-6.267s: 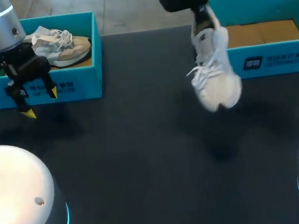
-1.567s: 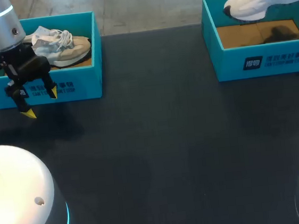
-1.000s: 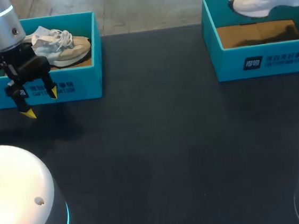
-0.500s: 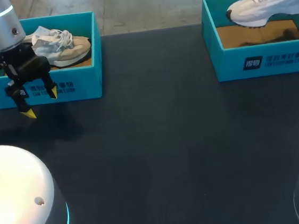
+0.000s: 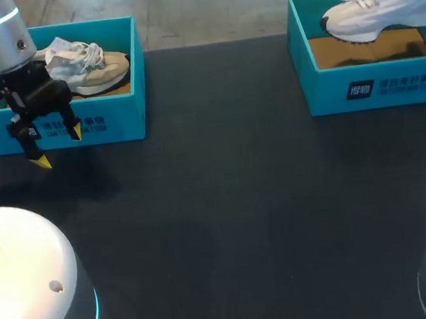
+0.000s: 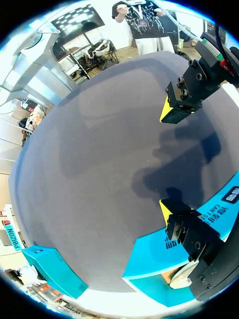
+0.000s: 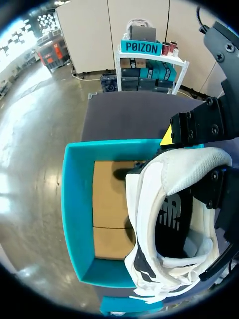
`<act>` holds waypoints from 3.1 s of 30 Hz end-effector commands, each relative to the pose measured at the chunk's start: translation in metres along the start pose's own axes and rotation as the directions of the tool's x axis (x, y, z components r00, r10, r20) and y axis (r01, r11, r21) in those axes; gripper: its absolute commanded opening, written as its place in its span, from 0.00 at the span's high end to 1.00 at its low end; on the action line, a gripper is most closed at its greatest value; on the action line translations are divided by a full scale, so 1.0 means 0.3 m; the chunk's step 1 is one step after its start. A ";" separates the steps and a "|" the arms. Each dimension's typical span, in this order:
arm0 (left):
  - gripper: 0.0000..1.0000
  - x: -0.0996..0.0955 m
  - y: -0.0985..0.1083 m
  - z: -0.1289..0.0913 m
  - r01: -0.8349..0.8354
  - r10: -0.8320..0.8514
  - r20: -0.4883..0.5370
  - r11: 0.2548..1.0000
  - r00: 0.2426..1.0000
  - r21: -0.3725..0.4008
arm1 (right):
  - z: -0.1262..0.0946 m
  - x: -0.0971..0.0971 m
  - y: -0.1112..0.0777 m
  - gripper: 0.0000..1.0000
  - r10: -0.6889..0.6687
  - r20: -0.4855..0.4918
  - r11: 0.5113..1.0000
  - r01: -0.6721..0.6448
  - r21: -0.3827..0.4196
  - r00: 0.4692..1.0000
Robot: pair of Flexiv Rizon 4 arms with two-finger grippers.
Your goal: Take the shoe out of the shoebox, open the shoe tongue, remove and reinsert the insole, then place the shoe into the shoebox
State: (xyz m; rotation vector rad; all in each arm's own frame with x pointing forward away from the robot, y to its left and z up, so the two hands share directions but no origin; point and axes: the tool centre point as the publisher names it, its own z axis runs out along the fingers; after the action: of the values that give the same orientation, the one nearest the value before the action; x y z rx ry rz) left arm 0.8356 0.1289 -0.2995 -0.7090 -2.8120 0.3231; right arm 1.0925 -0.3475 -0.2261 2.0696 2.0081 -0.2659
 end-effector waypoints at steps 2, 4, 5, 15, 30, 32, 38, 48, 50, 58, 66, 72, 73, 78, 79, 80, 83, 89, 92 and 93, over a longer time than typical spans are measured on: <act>0.00 0.002 -0.001 -0.002 0.000 0.000 -0.001 1.000 1.000 -0.002 | 0.023 0.008 -0.013 1.00 0.007 0.008 1.000 -0.007 0.011 1.000; 0.00 0.002 -0.001 -0.002 0.000 0.000 -0.001 1.000 1.000 -0.002 | 0.035 0.010 -0.016 1.00 0.004 -0.002 1.000 -0.004 0.014 1.000; 0.00 0.002 -0.001 -0.002 0.000 0.000 -0.001 1.000 1.000 -0.002 | 0.040 0.010 -0.016 1.00 0.006 0.002 1.000 -0.006 0.020 1.000; 0.00 0.002 -0.001 -0.002 0.000 0.000 -0.001 1.000 1.000 -0.002 | 0.054 0.015 -0.006 1.00 0.026 0.007 0.999 -0.026 0.034 1.000; 0.00 0.002 -0.001 -0.002 0.000 0.000 -0.001 1.000 1.000 -0.002 | 0.152 0.014 -0.005 1.00 0.093 -0.013 0.991 -0.092 0.097 0.996; 0.00 0.002 -0.001 -0.002 0.000 0.000 -0.001 1.000 1.000 -0.002 | 0.163 0.014 -0.005 1.00 0.101 -0.014 0.990 -0.099 0.105 0.995; 0.00 0.002 -0.001 -0.002 0.000 0.000 -0.001 1.000 1.000 -0.002 | 0.193 0.017 -0.002 1.00 0.115 -0.016 0.987 -0.112 0.116 0.993; 0.00 0.002 -0.001 -0.002 0.000 0.000 -0.001 1.000 1.000 -0.002 | 0.221 0.003 -0.010 1.00 0.143 -0.027 0.982 -0.138 0.130 0.989; 0.00 0.002 -0.001 -0.002 0.000 0.000 -0.001 1.000 1.000 -0.002 | 0.229 0.005 -0.016 1.00 0.146 -0.029 0.981 -0.141 0.133 0.989; 0.00 0.002 -0.001 -0.002 0.000 0.000 -0.001 1.000 1.000 -0.002 | 0.251 0.014 -0.038 1.00 0.140 -0.027 0.981 -0.134 0.142 0.990; 0.00 0.002 -0.001 -0.002 0.000 0.000 -0.001 1.000 1.000 -0.002 | 0.257 0.021 -0.069 1.00 0.095 -0.035 0.990 -0.091 0.105 0.995; 0.00 0.002 -0.001 -0.002 0.000 0.000 -0.001 1.000 1.000 -0.002 | 0.268 0.029 -0.087 1.00 0.082 -0.036 0.992 -0.078 0.100 0.996; 0.00 0.002 -0.001 -0.002 0.000 0.000 -0.001 1.000 1.000 -0.002 | 0.270 0.031 -0.089 1.00 0.074 -0.038 0.993 -0.071 0.093 0.997; 0.00 0.002 -0.001 -0.002 0.000 0.000 -0.001 1.000 1.000 -0.002 | 0.270 0.037 -0.100 1.00 0.050 -0.037 0.997 -0.048 0.061 0.998; 0.00 0.002 -0.001 -0.002 0.000 0.000 -0.001 1.000 1.000 -0.002 | 0.270 0.037 -0.101 1.00 0.049 -0.036 0.997 -0.047 0.060 0.998; 0.00 0.002 -0.001 -0.002 0.000 0.000 -0.001 1.000 1.000 -0.002 | 0.270 0.036 -0.102 1.00 0.048 -0.035 0.997 -0.046 0.059 0.998; 0.00 0.002 -0.001 -0.002 0.000 0.000 -0.001 1.000 1.000 -0.002 | 0.275 0.037 -0.112 1.00 0.044 -0.032 0.998 -0.042 0.056 0.998; 0.00 0.002 -0.001 -0.002 0.000 0.000 -0.001 1.000 1.000 -0.002 | 0.306 0.041 -0.131 1.00 0.050 -0.045 0.996 -0.047 0.071 0.998; 0.00 0.002 -0.001 -0.002 0.000 0.000 -0.001 1.000 1.000 -0.002 | 0.313 0.043 -0.135 1.00 0.054 -0.049 0.996 -0.050 0.077 0.997; 0.00 0.002 -0.001 -0.002 0.000 0.000 -0.001 1.000 1.000 -0.002 | 0.316 0.045 -0.135 1.00 0.055 -0.049 0.996 -0.051 0.078 0.997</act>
State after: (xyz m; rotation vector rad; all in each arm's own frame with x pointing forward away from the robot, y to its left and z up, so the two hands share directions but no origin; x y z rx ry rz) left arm 0.8356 0.1289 -0.2994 -0.7089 -2.8121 0.3230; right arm 1.0576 -0.3622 -0.3216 2.1930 1.9998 -0.2964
